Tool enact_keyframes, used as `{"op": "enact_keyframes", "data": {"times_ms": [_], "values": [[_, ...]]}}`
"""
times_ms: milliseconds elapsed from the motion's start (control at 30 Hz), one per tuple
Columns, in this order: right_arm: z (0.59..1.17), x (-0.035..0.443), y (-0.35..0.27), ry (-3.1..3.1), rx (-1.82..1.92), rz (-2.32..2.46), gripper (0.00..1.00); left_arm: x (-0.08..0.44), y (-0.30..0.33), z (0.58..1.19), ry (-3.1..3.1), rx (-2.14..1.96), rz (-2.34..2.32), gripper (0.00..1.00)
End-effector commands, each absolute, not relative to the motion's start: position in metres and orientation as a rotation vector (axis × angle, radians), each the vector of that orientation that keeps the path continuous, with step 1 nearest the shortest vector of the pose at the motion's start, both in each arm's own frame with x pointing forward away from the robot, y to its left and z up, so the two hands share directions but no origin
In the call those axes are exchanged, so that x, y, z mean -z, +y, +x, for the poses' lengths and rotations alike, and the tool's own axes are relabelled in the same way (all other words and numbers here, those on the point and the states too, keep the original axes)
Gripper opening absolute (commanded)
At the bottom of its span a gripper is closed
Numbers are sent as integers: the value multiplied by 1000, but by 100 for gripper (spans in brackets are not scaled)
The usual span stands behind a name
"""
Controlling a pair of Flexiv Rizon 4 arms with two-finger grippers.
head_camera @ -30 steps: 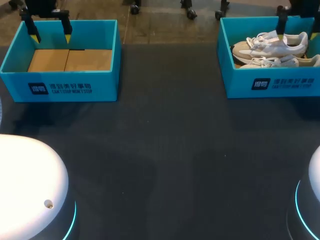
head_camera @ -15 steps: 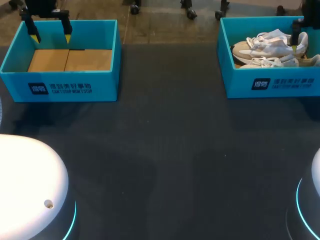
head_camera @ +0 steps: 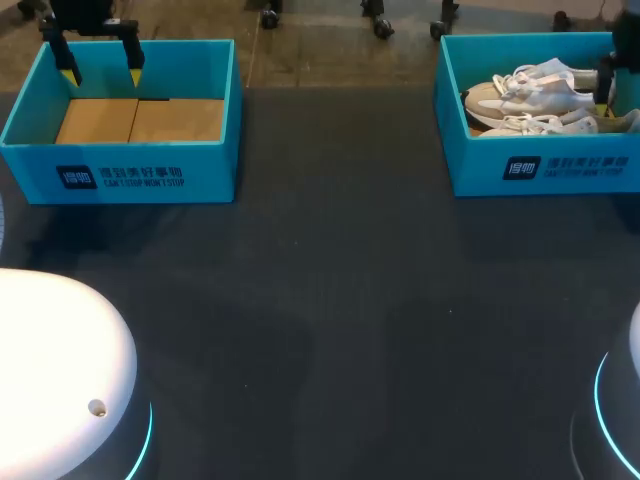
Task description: Take the shoe out of the shoebox, open the shoe tongue, remove and reinsert the insole, then place the shoe into the shoebox
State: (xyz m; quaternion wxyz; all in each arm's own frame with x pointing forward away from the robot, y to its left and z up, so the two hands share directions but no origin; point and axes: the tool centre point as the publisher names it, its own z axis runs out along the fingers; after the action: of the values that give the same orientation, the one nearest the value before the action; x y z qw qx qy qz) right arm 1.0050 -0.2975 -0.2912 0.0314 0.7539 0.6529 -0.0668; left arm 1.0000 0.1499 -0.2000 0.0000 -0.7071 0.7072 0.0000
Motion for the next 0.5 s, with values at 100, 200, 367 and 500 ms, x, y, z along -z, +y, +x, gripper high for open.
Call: {"op": "enact_keyframes", "data": {"times_ms": [100,200,367,500], "values": [[1010,308,-309,2016,219,2345,79,200,150,1000,2222,0,-2221,100],[1012,314,-312,2015,224,2349,78,200,150,1000,2222,0,-2221,100],[1016,322,-318,2009,238,2357,76,200,150,1000,2222,0,-2221,100],[1021,328,-325,2000,258,2368,75,200,150,1000,2222,0,-2221,100]]}}
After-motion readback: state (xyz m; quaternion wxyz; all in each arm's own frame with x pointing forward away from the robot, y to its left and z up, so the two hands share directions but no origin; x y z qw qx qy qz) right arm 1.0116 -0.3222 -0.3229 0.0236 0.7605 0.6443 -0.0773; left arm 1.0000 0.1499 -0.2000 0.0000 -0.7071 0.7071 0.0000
